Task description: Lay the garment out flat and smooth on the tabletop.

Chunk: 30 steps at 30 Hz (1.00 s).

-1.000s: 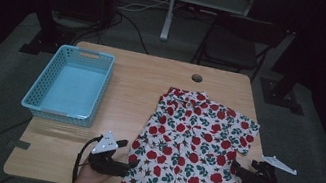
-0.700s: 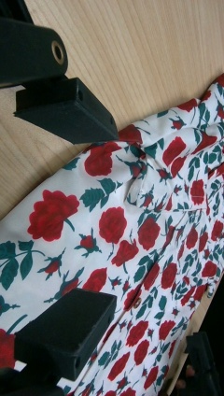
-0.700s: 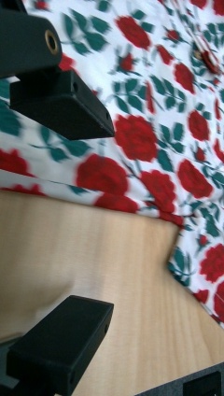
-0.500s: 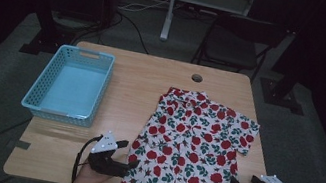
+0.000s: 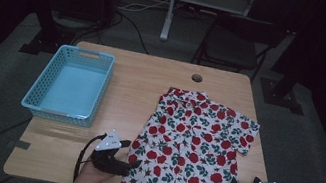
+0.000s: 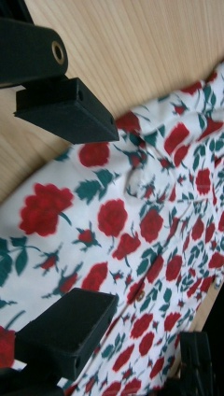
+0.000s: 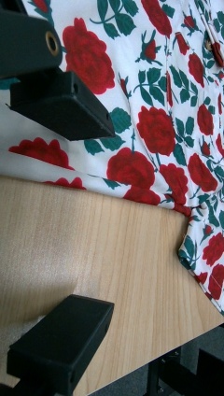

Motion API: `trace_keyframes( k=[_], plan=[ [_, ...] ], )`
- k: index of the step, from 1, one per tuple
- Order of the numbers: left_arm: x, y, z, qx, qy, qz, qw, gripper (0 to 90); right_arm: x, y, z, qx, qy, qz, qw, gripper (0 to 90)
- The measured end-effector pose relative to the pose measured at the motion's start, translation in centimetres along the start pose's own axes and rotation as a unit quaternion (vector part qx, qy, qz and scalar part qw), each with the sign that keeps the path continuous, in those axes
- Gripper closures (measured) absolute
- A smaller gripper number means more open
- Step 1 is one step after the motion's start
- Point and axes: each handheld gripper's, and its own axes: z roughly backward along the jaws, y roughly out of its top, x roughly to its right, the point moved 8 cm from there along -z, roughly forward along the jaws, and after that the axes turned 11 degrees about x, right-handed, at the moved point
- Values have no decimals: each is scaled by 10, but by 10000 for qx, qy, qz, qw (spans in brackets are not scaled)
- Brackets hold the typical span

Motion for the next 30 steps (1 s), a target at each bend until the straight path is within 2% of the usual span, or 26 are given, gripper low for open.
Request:
trace_keyframes(
  k=[3, 5, 6, 7, 10, 14, 15, 17, 19, 20, 21, 26, 28, 30],
  plan=[
    [1, 19, -8, 33, -35, -91, 9999, 191, -2, -2, -1, 43, -76, 165, 9998, 136],
    [2, 31, -15, 47, -59, -128, 9999, 191, -2, -2, -1, 64, -49, 150, 9999, 137],
    [2, 31, -15, 47, -59, -128, 9999, 191, -2, -2, -1, 64, -49, 150, 9999, 137],
    [3, 47, -27, 66, -125, -165, 9998, 191, -2, -2, 0, 64, -48, 151, 9999, 137],
    [5, 66, -48, 28, -193, -273, 9994, 192, -2, -2, 0, 68, -41, 174, 9998, 137],
    [11, 85, -84, -158, -212, -567, 9980, 195, -2, -3, 1, 77, -5, 188, 9998, 137],
    [11, 86, -93, -253, -180, -611, 9976, 195, -2, -3, 1, 105, 4, 196, 9998, 137],
    [14, 88, -107, -374, -258, -604, 9971, 196, -2, -3, 1, 122, 25, 210, 9997, 137],
    [13, 85, -124, -628, -206, -710, 9953, 255, -1, -3, 1, 121, 39, 210, 9997, 137],
    [13, 85, -124, -628, -206, -710, 9953, 256, -1, -3, 1, 124, 46, 212, 9997, 137],
    [10, 80, -139, -766, -117, -650, 9949, 256, -2, -3, 1, 121, 51, 215, 9997, 137],
    [-2, 70, -165, -978, 34, -394, 9944, 259, -1, -3, 1, 121, 57, 216, 9997, 137],
    [-4, 68, -170, -988, 22, -361, 9945, 319, -1, -3, 1, 122, 60, 219, 9997, 137],
    [-10, 60, -178, -1128, 148, -388, 9927, 339, -1, -3, 1, 128, 59, 221, 9997, 137]
  ],
)
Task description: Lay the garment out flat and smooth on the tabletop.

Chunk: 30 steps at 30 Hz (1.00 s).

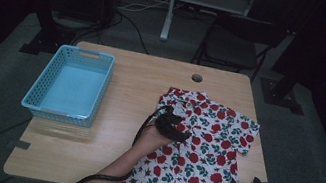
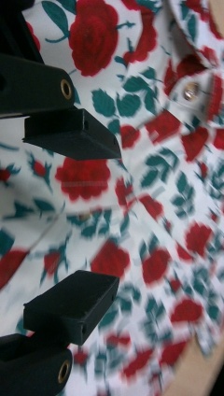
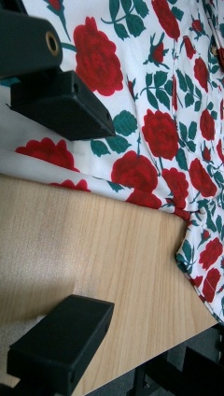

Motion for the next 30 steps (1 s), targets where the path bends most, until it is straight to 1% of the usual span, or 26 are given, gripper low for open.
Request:
trace_keyframes(
  k=[1, 3, 4, 5, 7, 9, 10, 11, 12, 13, 14, 15, 16, 18, 19, 20, 21, 23, 24, 26, 27, 29, 30],
  plan=[
    [-1, -2, -3, -66, 14, -12, 10000, 340, 0, 0, 0, 1, 2, 0, 10000, 137],
    [-3, -7, -9, -195, 101, -157, 9996, 342, 0, 0, 0, 4, 17, -2, 10000, 137],
    [-2, -9, -11, -244, 114, -135, 9995, 350, 0, 0, 0, 4, 17, -4, 10000, 137],
    [-2, -11, -13, -272, 115, -185, 9994, 351, 0, 0, 0, 4, 18, -4, 10000, 137],
    [-3, -11, -13, -212, 180, -270, 9992, 378, 0, 0, 0, 3, 20, -2, 10000, 137],
    [-5, -12, -12, -183, 230, -292, 9991, 440, 0, 0, 0, 3, 21, -1, 10000, 137],
    [-6, -12, -11, -143, 244, -312, 9991, 488, 0, 0, 0, 5, 21, 1, 10000, 137],
    [-7, -12, -10, -112, 222, -290, 9993, 547, 0, 0, 0, 4, 21, 2, 10000, 137],
    [-7, -12, -10, -112, 222, -290, 9993, 579, 0, 0, 0, 4, 20, 2, 10000, 137],
    [-7, -13, -9, -59, 183, -229, 9996, 619, 0, 0, 0, 4, 20, 2, 10000, 137],
    [-7, -13, -9, -40, 175, -229, 9996, 667, 0, 0, -1, 2, 20, 0, 10000, 137],
    [-8, -13, -9, -30, 200, -235, 9995, 692, 0, 0, -1, 2, 20, -3, 10000, 137],
    [-8, -13, -8, -30, 209, -224, 9995, 740, 0, 0, -1, 2, 19, -2, 10000, 137],
    [-10, -13, -8, -10, 204, -116, 9997, 761, 0, 0, -1, 2, 20, -3, 10000, 137],
    [-11, -13, -7, 21, 224, -100, 9997, 786, 0, 0, -1, 1, 21, -4, 10000, 138],
    [-13, -13, -7, 29, 250, -47, 9997, 787, 0, 0, -1, 2, 21, -2, 10000, 137],
    [-14, -13, -6, 49, 236, -8, 9997, 833, 0, 0, -1, 0, 22, -2, 10000, 137],
    [-15, -11, -3, 143, 263, 45, 9995, 848, 0, 0, -1, 1, 27, 0, 10000, 138],
    [-16, -9, -1, 186, 243, 83, 9995, 866, 0, 0, -1, 2, 28, -1, 10000, 137],
    [-18, -6, 4, 247, 222, 145, 9993, 867, 0, 0, -1, 4, 31, 2, 10000, 137],
    [-20, -5, 7, 273, 218, 124, 9993, 867, 0, 0, -1, 5, 32, 3, 10000, 137],
    [-23, -1, 14, 374, 207, 222, 9988, 867, 0, 0, -1, 6, 35, 4, 10000, 137],
    [-26, 1, 18, 420, 236, 242, 9985, 867, 0, 0, -1, 5, 37, 4, 10000, 138]
  ],
)
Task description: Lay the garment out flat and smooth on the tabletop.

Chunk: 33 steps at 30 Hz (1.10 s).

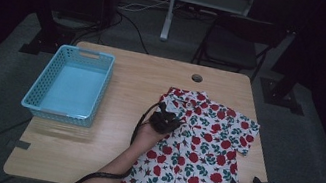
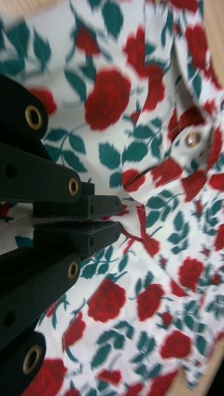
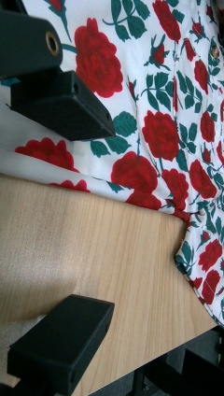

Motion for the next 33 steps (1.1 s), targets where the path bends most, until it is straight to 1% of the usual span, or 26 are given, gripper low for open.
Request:
trace_keyframes(
  k=[2, 6, 7, 10, 13, 14, 15, 16, 18, 19, 21, 22, 23, 24, 25, 26, 28, 30, 31, 32, 33],
  plan=[
    [-5, 6, 8, 150, 44, 101, 9998, 867, 0, 0, 0, -1, -1, -3, 10000, 138],
    [-20, 20, 28, 368, 178, 137, 9991, 867, 0, 0, 0, -3, -3, -6, 10000, 138],
    [-24, 24, 34, 426, 217, 177, 9987, 867, 0, 0, 0, -1, -3, -3, 10000, 137],
    [-41, 35, 53, 564, 421, 228, 9973, 867, 0, 0, 0, -1, -7, -8, 10000, 137],
    [-59, 41, 72, 664, 679, 326, 9949, 867, 0, 0, 0, 1, -9, -7, 10000, 137],
    [-59, 41, 72, 664, 679, 326, 9949, 866, 0, 0, 0, 1, -9, -7, 10000, 137],
    [-74, 42, 86, 705, 940, 446, 9921, 866, 0, 0, 0, -1, -13, -12, 10000, 137],
    [-79, 42, 90, 702, 1036, 483, 9910, 865, 0, 0, 0, 1, -17, -12, 10000, 137],
    [-93, 40, 101, 660, 1409, 577, 9861, 863, 0, 0, 0, 2, -17, -8, 10000, 137],
    [-100, 38, 106, 651, 1553, 670, 9834, 861, 0, 0, 0, 2, -18, -12, 10000, 137],
    [-112, 32, 116, 567, 1877, 816, 9772, 851, 0, 0, 0, 2, -23, -18, 10000, 137],
    [-112, 32, 116, 567, 1877, 816, 9772, 822, 0, 0, 0, 2, -23, -18, 10000, 137],
    [-121, 28, 125, 553, 2141, 907, 9710, 822, 0, 0, 0, 2, -25, -18, 10000, 137],
    [-123, 26, 129, 539, 2237, 946, 9686, 733, 0, 0, 0, 4, -26, -18, 10000, 137],
    [-125, 24, 133, 523, 2307, 952, 9669, 680, 0, 0, 0, 5, -28, -17, 10000, 137],
    [-125, 23, 136, 513, 2327, 977, 9663, 618, 0, 0, 0, 7, -27, -15, 10000, 137],
    [-124, 19, 141, 533, 2304, 1010, 9664, 563, 0, 0, -1, 9, -31, -16, 10000, 137],
    [-122, 16, 144, 537, 2284, 1064, 9662, 480, 0, 0, -1, 7, -35, -21, 10000, 137],
    [-120, 14, 145, 542, 2249, 1056, 9671, 476, 0, 0, -1, 9, -36, -21, 10000, 137],
    [-118, 13, 146, 539, 2226, 1070, 9675, 464, 0, 0, -1, 9, -35, -19, 10000, 137],
    [-117, 11, 146, 525, 2196, 1089, 9681, 421, 0, 0, -1, 10, -36, -19, 10000, 137]
  ],
)
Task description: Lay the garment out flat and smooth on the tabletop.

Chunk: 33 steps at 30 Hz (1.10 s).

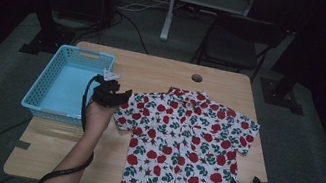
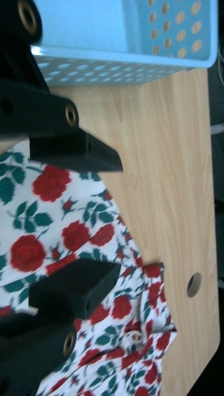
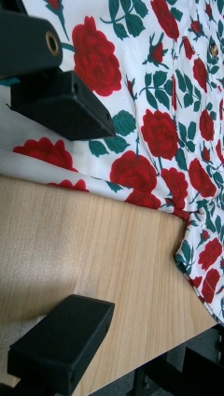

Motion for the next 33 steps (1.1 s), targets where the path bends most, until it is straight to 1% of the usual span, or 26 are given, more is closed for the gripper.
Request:
trace_keyframes(
  k=[2, 4, 5, 7, 8, 9, 12, 14, 16, 18, 19, 20, 21, 23, 27, 29, 32, 33],
  plan=[
    [2, -5, 3, -42, -79, 29, 10000, 403, 0, 0, 0, 2, 0, 0, 10000, 137],
    [3, -9, 7, -39, -79, 4, 10000, 376, 0, 0, 0, 3, -2, -2, 10000, 137],
    [4, -11, 9, -22, -130, 10, 9999, 376, 0, 0, 0, 5, -1, 0, 10000, 137],
    [6, -15, 15, 17, -156, 9, 9999, 376, 0, 0, 0, 5, -3, 0, 10000, 137],
    [7, -16, 18, 47, -218, 58, 9997, 374, 0, 0, 0, 5, -4, 2, 10000, 137],
    [9, -17, 20, 57, -261, 69, 9996, 358, 0, 0, 0, 6, -6, 3, 10000, 137],
    [13, -20, 29, 158, -351, 79, 9992, 351, 0, 0, 0, 10, -7, 6, 10000, 137],
    [14, -23, 35, 205, -366, 83, 9991, 305, 0, 0, 0, 11, -9, 5, 10000, 137],
    [16, -26, 41, 280, -486, 142, 9983, 305, 0, 0, 0, 12, -12, 2, 10000, 137],
    [18, -31, 47, 324, -528, 134, 9980, 305, 0, 0, 0, 14, -15, 3, 10000, 137],
    [18, -31, 47, 324, -528, 134, 9980, 305, 0, 0, 0, 14, -15, 3, 10000, 137],
    [20, -37, 53, 375, -620, 145, 9973, 305, 0, 0, 0, 15, -15, 2, 10000, 137],
    [21, -40, 56, 392, -629, 148, 9971, 305, 0, 0, 0, 16, -16, 3, 10000, 137],
    [24, -45, 63, 479, -738, 205, 9959, 305, 0, 0, 0, 18, -18, 3, 10000, 137],
    [29, -56, 73, 477, -882, 178, 9948, 304, 0, 0, 0, 19, -18, 5, 10000, 137],
    [32, -61, 78, 483, -907, 144, 9946, 304, 0, 0, 0, 20, -19, 4, 10000, 137],
    [35, -71, 86, 513, -1034, 186, 9931, 304, 0, 0, 0, 25, -20, 6, 10000, 137],
    [36, -75, 88, 501, -1053, 167, 9930, 304, 0, 0, 0, 26, -18, 4, 10000, 137]
  ],
)
